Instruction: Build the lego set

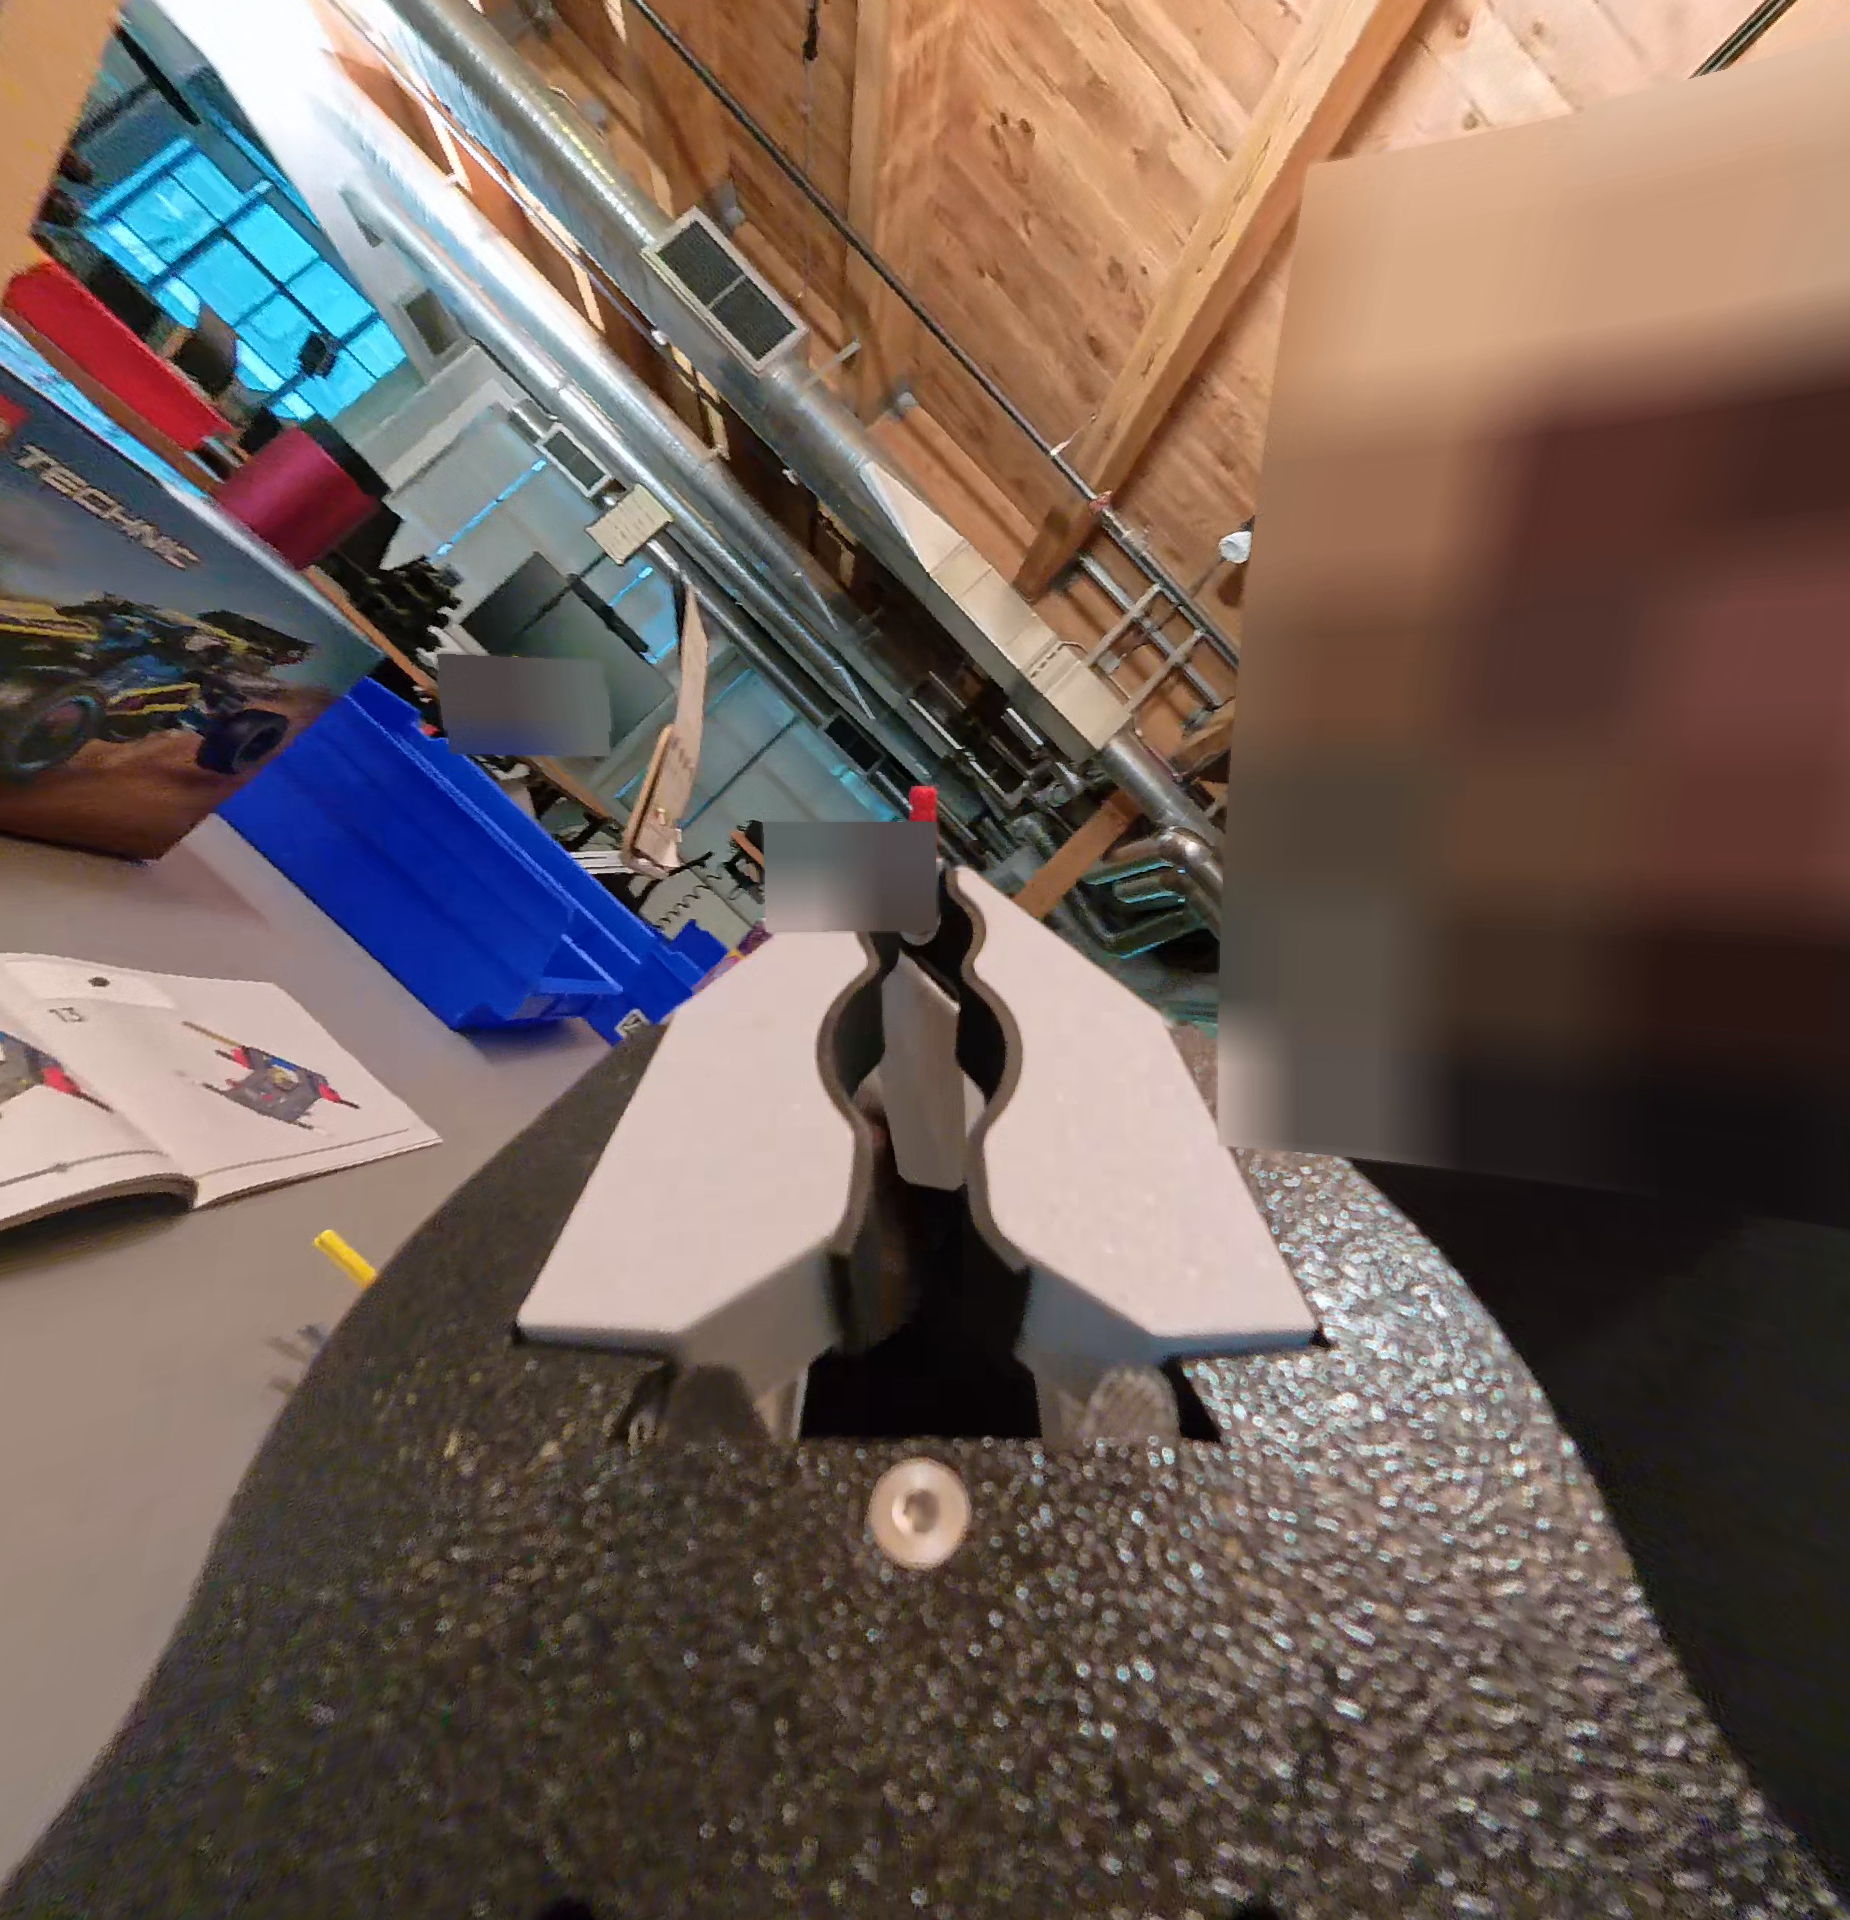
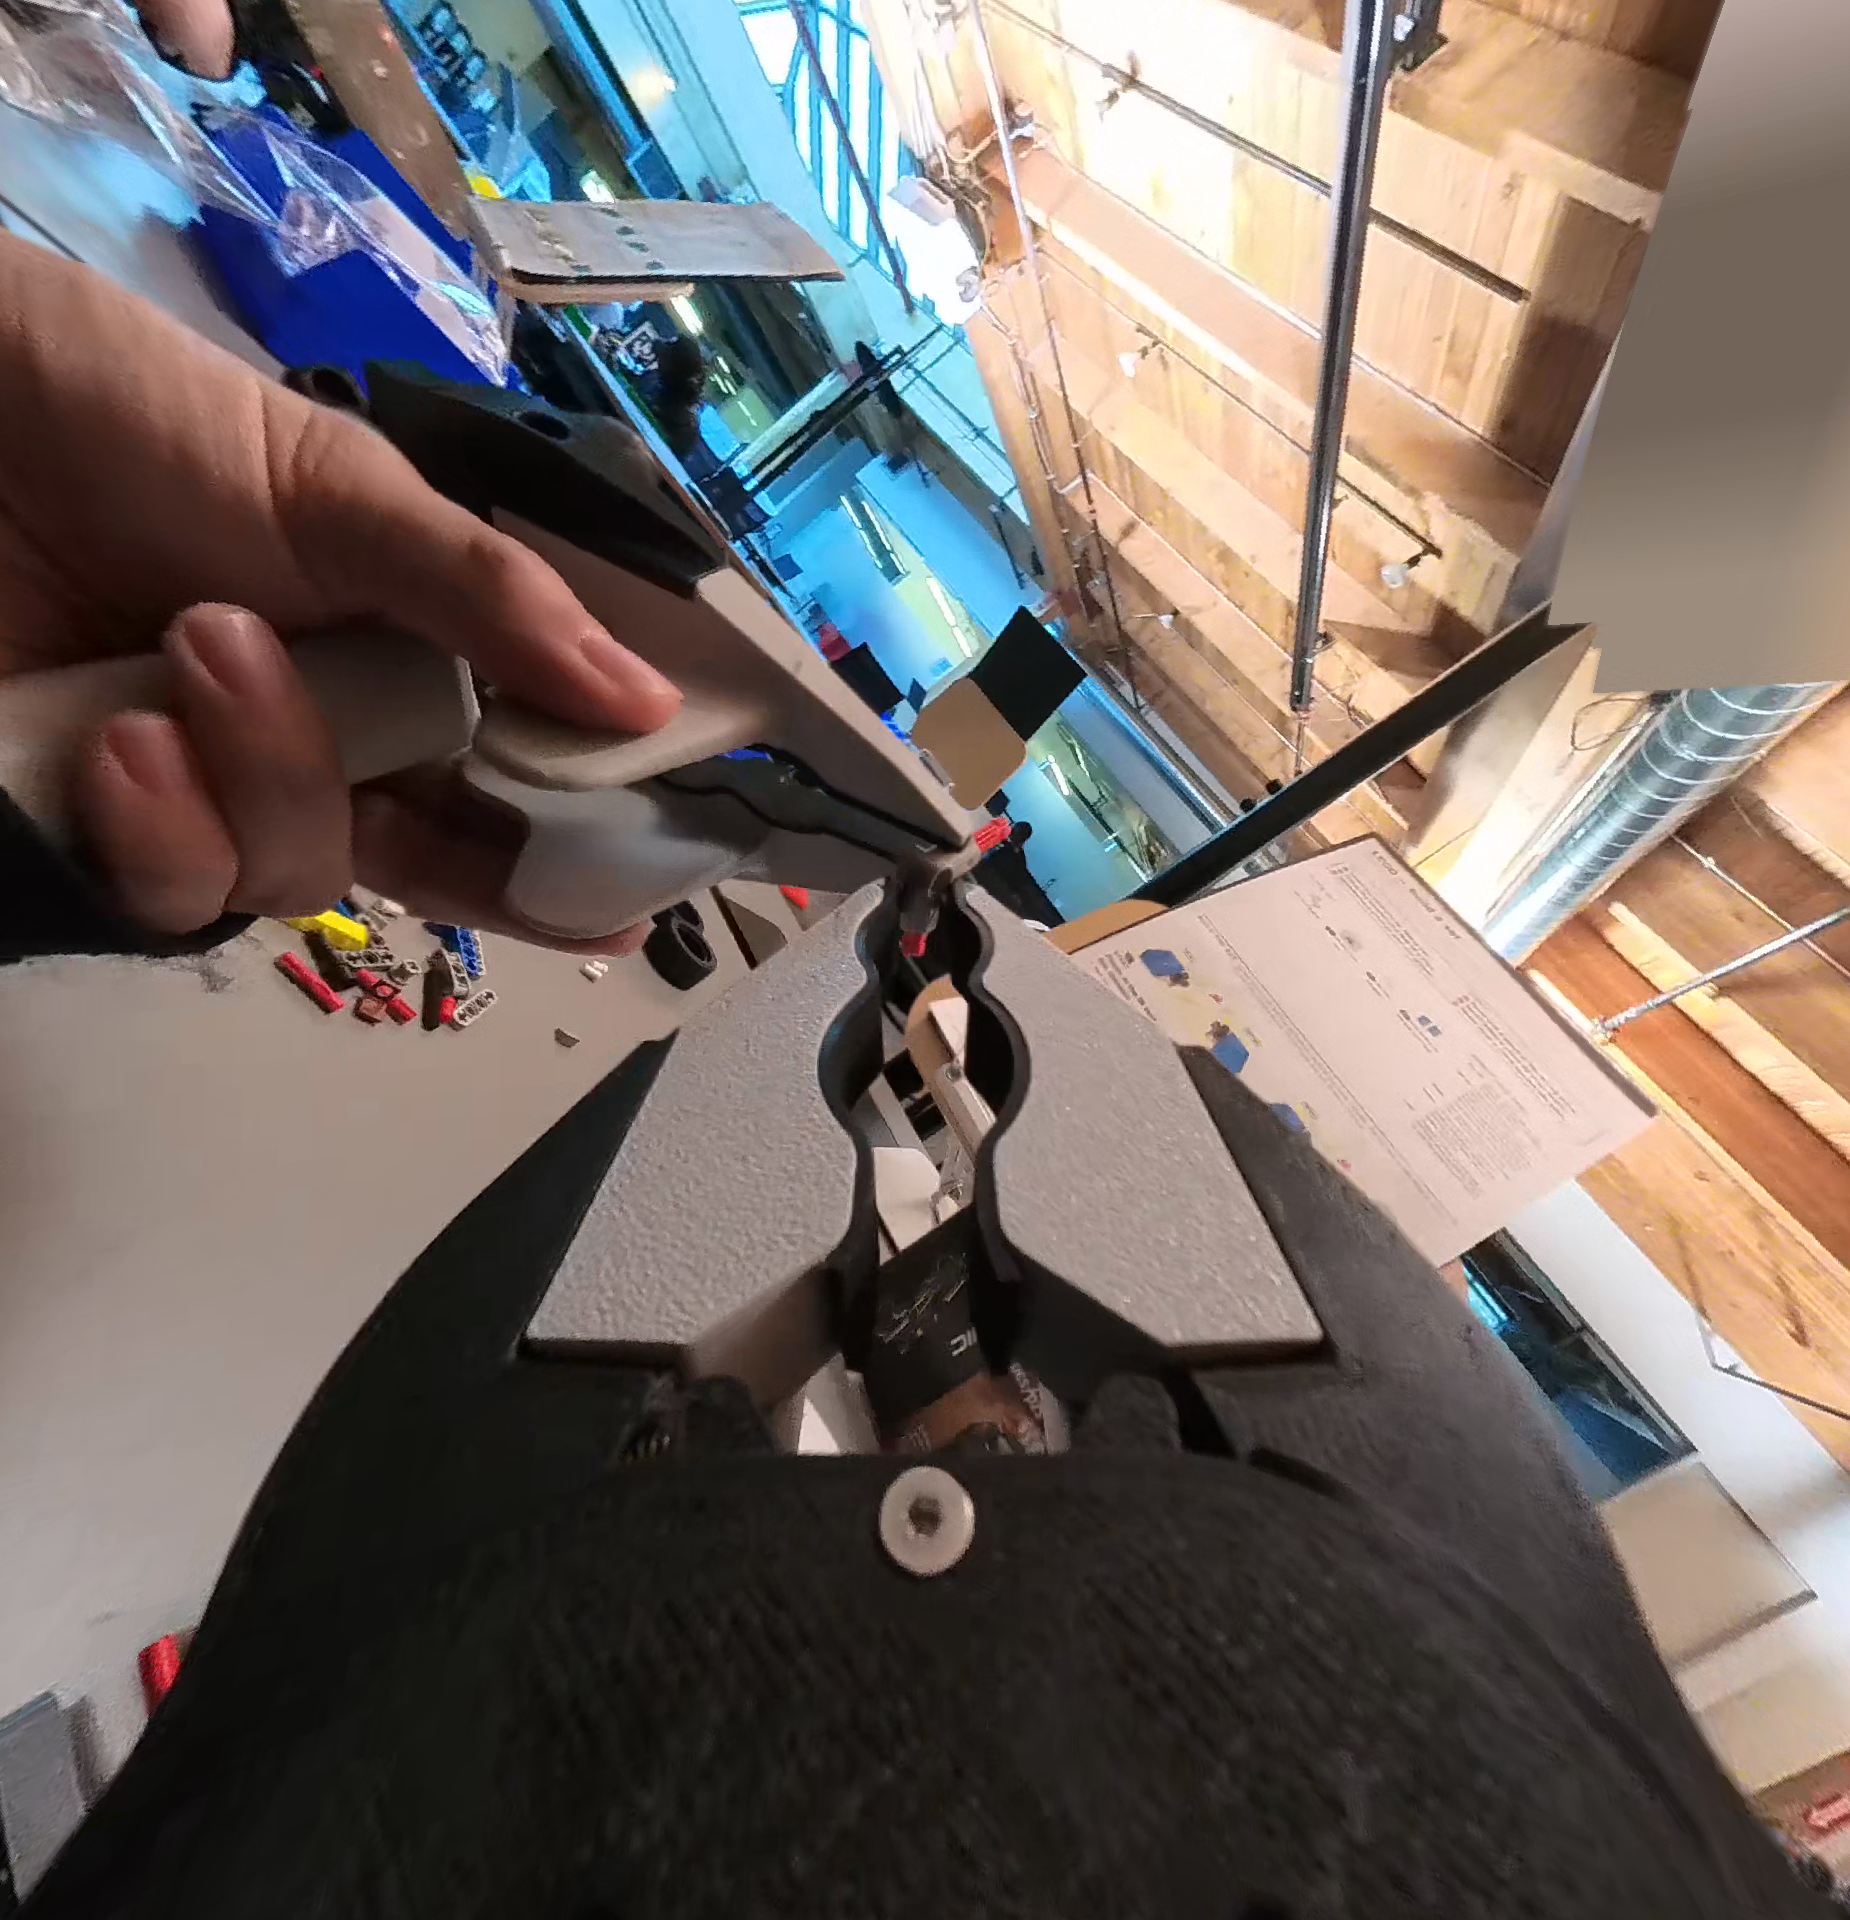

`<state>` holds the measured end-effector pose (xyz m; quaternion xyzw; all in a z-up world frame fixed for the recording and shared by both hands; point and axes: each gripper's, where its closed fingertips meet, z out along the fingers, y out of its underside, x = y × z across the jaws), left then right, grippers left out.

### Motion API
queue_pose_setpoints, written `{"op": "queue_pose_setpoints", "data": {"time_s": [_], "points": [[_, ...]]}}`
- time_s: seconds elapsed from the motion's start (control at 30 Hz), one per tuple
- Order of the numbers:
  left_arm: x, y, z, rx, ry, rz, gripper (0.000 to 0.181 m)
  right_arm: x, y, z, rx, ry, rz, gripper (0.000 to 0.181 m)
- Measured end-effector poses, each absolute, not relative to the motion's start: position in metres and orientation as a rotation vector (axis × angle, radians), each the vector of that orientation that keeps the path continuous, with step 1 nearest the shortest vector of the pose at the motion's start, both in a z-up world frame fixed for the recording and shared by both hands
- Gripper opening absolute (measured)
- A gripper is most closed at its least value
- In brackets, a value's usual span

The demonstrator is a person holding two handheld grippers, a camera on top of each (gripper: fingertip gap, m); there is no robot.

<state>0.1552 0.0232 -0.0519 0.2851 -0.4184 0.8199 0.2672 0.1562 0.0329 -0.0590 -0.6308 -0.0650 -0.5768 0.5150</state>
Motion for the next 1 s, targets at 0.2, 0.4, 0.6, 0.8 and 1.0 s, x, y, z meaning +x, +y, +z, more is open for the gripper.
{"op": "queue_pose_setpoints", "data": {"time_s": [0.2, 0.4, 0.6, 0.8, 1.0], "points": [[0.161, 0.019, -0.059, 0.789, -1.389, 2.333, 0.006, 0.162, 0.029, -0.066, -1.533, -0.065, -1.245, 0.004], [0.171, 0.027, -0.067, 0.629, -2.226, 2.527, 0.034, 0.166, 0.026, -0.074, -1.553, 0.071, -0.987, 0.004], [0.165, 0.024, -0.071, 0.338, -2.637, 2.436, 0.038, 0.161, 0.032, -0.079, -1.584, 0.073, -0.856, 0.005], [0.160, 0.022, -0.073, 0.370, -2.491, 2.358, 0.031, 0.153, 0.032, -0.078, -1.571, 0.031, -0.759, 0.005], [0.160, 0.021, -0.078, 0.357, -2.567, 2.363, 0.023, 0.156, 0.031, -0.083, -1.616, 0.030, -0.775, 0.005]]}}
